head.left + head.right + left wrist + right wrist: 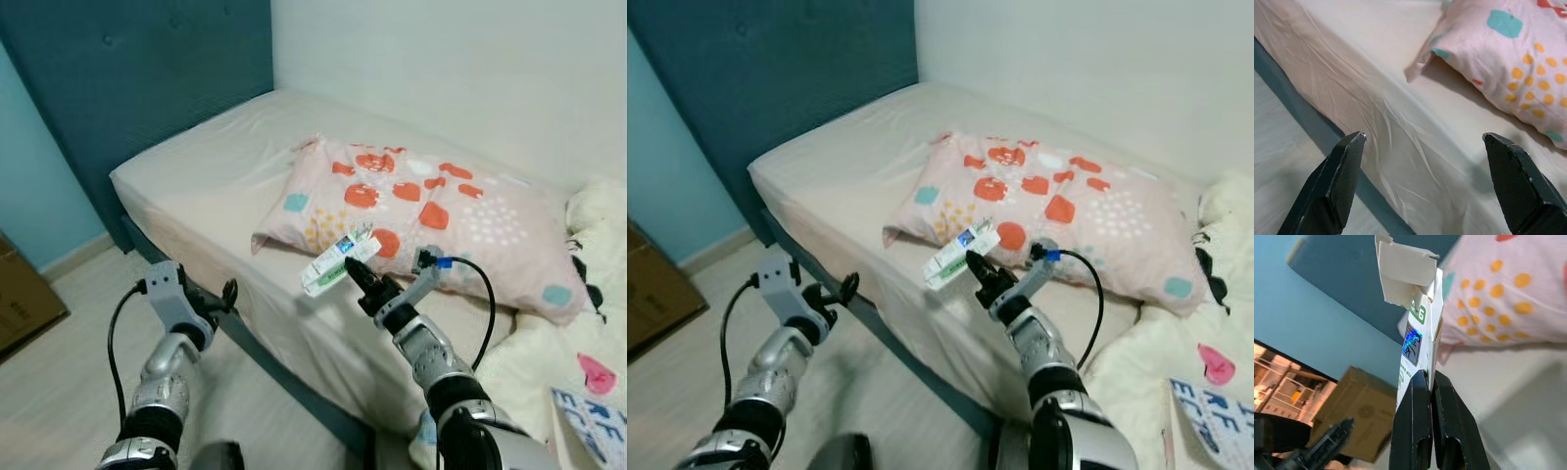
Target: Clean up the room
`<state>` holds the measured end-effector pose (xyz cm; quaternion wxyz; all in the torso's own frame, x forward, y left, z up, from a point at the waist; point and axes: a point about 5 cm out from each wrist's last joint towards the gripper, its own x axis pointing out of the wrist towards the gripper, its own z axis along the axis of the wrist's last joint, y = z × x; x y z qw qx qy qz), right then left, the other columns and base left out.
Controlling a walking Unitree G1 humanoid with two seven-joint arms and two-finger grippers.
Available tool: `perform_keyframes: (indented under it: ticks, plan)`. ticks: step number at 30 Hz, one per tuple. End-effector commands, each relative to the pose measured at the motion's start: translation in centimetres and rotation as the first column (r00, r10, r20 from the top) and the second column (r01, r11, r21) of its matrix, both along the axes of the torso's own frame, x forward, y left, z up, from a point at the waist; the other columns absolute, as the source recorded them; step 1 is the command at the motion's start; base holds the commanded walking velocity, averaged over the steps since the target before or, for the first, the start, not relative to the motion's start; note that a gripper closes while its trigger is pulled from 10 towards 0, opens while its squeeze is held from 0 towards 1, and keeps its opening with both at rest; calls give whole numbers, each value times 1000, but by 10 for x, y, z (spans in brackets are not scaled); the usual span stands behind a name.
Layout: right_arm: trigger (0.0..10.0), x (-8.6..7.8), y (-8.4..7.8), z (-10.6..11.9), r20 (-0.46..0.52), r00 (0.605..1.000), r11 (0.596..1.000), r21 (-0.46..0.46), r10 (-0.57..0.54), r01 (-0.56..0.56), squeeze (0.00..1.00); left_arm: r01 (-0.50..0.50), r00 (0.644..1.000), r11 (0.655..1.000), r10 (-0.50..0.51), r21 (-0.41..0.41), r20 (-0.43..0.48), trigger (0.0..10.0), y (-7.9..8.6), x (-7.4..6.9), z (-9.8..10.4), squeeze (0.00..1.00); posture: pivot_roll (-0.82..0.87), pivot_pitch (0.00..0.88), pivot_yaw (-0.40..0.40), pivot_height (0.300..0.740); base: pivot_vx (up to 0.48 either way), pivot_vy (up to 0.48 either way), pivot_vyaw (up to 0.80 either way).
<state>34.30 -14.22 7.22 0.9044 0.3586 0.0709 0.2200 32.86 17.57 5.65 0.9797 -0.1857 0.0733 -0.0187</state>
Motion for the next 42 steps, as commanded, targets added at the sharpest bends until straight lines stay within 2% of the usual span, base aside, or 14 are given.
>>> perform_keyframes:
  ticks: [1,7,10,12,16,18,19,21,22,23,27,28,33,42]
  plan:
    - [0,-8,0,-14,-53,999,999,-49,-2,-1,0,8,998,1000,-7,13,-63,10000,-3,-9,-16,0,-7,0,-19,656,0,0,0]
    - [0,-22,-3,-36,-148,989,997,-79,-22,11,0,6,982,999,4,53,-188,10000,0,-24,-41,0,-10,0,-13,671,0,0,0]
    - [0,-46,-8,-67,-289,955,989,-149,-61,19,0,-12,936,995,44,95,-348,10000,11,-53,-73,0,-7,0,-13,686,0,0,0]
    - [0,-46,-8,-67,-289,955,989,-149,-61,19,0,-12,936,995,44,95,-348,10000,11,-53,-73,0,-7,0,-13,686,0,0,0]
    - [0,-60,-8,-82,-352,934,982,-190,-59,-9,0,-26,902,992,75,120,-426,10000,20,-71,-88,0,-11,0,-13,696,0,0,0]
    - [0,-79,-8,-100,-428,902,969,-245,-67,-44,0,-66,851,989,125,132,-510,10000,30,-94,-105,0,-12,0,-12,701,0,0,0]
    - [0,-79,-8,-100,-428,902,969,-245,-67,-44,0,-66,851,989,125,132,-510,10000,30,-94,-105,0,-12,0,-12,701,0,0,0]
    - [0,-97,-11,-116,-499,862,954,-291,-85,-74,0,-82,797,985,154,149,-584,10000,35,-116,-119,0,-9,0,-11,701,0,0,0]
    - [0,-97,-11,-116,-499,862,954,-291,-85,-74,0,-82,797,985,154,149,-584,10000,35,-116,-119,0,-9,0,-11,701,0,0,0]
    - [10000,-107,-12,-123,-534,840,941,-322,-93,-101,0,-82,771,984,162,156,-616,10000,36,-126,-125,0,-9,0,-11,701,0,0,0]
    - [10000,-130,-19,-138,-588,801,928,-352,-114,-126,0,-68,708,984,164,165,-687,10000,35,-149,-138,0,-12,0,-8,701,0,0,0]
    - [10000,-130,-19,-138,-588,801,928,-352,-114,-126,0,-68,708,984,164,165,-687,10000,35,-149,-138,0,-12,0,-8,701,0,0,0]
    - [10000,-167,-28,-159,-677,720,863,-447,-153,-237,0,-42,674,986,149,164,-724,10000,31,-163,-145,0,-10,0,-12,701,0,0,781]
    - [10000,-173,-29,-161,-683,712,856,-456,-163,-242,0,-25,678,986,137,164,-722,10000,31,-160,-144,0,-11,0,-5,701,0,0,777]
